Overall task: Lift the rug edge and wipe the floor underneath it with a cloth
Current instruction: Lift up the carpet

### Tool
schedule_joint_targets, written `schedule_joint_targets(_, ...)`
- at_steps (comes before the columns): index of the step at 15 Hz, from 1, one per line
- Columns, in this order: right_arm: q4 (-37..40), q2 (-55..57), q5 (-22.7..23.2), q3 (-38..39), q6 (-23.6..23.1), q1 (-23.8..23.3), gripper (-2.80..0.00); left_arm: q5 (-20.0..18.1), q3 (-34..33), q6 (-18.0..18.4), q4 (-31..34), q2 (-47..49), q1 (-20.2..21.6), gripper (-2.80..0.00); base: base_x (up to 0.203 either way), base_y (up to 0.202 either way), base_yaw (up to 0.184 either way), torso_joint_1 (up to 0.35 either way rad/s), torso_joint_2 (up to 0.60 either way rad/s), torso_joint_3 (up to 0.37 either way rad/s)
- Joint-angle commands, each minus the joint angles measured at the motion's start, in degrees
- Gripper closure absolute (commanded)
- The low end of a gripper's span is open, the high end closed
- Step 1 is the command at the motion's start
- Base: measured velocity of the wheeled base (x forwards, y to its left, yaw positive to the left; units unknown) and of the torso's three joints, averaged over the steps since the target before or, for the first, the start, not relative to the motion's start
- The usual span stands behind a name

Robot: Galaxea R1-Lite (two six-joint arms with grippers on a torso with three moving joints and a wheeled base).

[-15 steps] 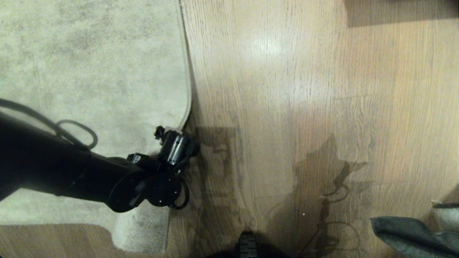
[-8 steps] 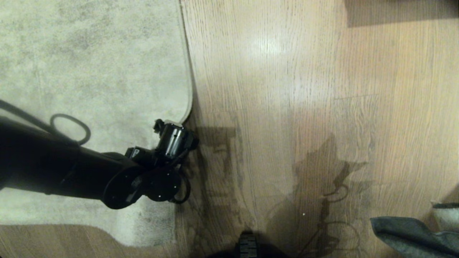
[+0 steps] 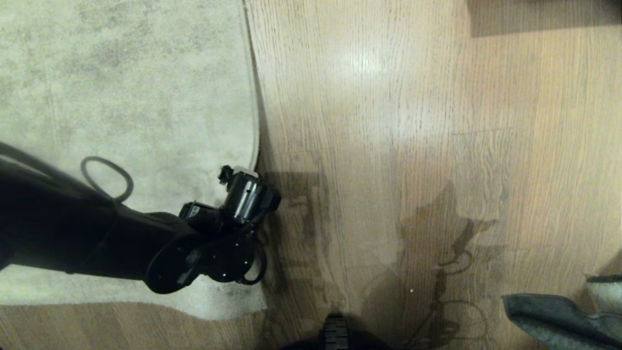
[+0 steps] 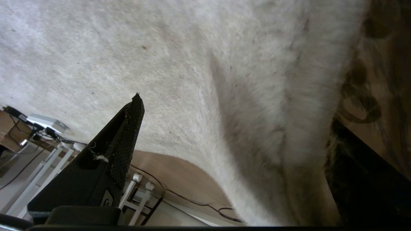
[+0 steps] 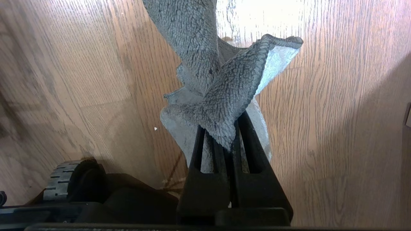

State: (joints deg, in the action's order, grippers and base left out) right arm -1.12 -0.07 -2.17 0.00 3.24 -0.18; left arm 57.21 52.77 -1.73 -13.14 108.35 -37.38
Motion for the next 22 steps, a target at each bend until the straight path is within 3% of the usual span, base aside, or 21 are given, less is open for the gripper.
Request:
schedule_joint_targets(1,-0.03,0.07,-0.03,0.00,0.02,0.01,0.00,0.27,-0.21,0.06,-0.04,1.05,-0.24,-2.80,0.000,0.000,0.000,0.000,0.00,0.000)
schedule_joint_targets(8,-0.03,0.07,-0.03,0.00,0.02,0.01,0.00,0.78,-0.32,0.41,-0.04,1.69,0.27,-2.80,0.000,0.000,0.000,0.000,0.00,0.000)
schedule_joint_targets(12,-0.03,0.07,-0.03,0.00,0.02,0.01,0.00,4.58,0.05,0.24,-0.13,2.61,0.11,-2.80,0.000,0.000,0.000,0.000,0.00,0.000)
schedule_joint_targets(22,-0.03,0.07,-0.03,0.00,0.02,0.01,0.00,5.07,0.05,-0.11,-5.14,5.21,0.29,-2.80,0.000,0.000,0.000,0.000,0.00,0.000)
